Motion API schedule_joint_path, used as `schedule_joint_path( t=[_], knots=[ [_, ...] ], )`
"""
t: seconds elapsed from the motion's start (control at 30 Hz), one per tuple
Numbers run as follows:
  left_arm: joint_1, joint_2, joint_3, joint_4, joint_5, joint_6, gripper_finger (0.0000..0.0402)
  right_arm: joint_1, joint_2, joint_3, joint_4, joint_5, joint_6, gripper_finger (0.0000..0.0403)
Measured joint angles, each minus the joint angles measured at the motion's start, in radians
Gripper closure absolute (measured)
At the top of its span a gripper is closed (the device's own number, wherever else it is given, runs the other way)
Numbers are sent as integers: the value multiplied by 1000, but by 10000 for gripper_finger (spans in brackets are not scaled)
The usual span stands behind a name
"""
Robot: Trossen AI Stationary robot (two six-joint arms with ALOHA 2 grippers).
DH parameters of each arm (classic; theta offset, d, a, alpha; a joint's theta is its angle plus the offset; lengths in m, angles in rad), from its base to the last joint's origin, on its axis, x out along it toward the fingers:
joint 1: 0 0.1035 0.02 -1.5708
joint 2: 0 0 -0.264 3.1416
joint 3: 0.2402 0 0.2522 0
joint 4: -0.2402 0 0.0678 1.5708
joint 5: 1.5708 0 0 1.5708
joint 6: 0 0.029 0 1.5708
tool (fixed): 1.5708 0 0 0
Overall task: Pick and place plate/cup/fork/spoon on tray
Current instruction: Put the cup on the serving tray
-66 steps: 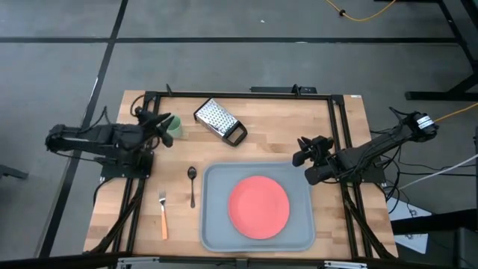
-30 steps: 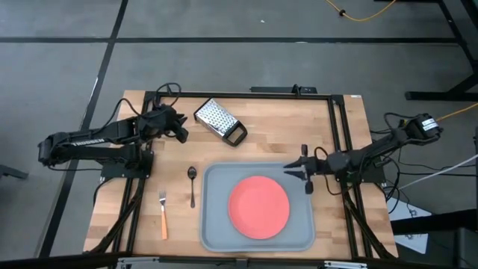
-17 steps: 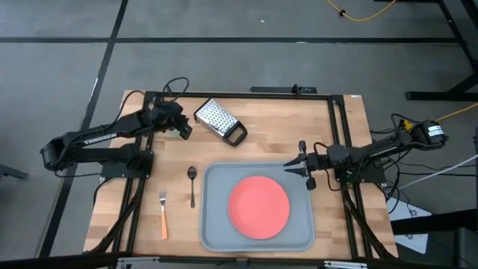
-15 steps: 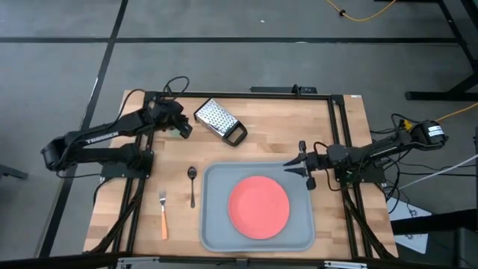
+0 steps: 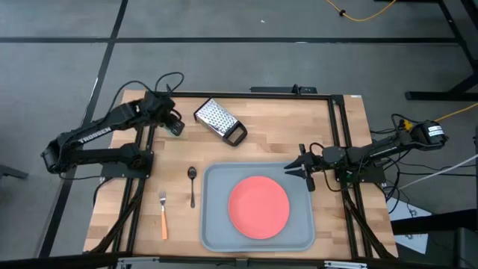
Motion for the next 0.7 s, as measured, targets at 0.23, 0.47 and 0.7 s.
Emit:
schedule_joint_path(
  t=[0.23,0.47,0.7],
  knots=[
    [-13,10,-32,-44,21,-29,328,0,0,0,0,7,-1,315],
    [-48,27,-74,-27,-4,-76,328,0,0,0,0,8,0,315],
    [-112,40,-74,-14,3,-76,328,0,0,0,-16,8,0,315]
  ],
)
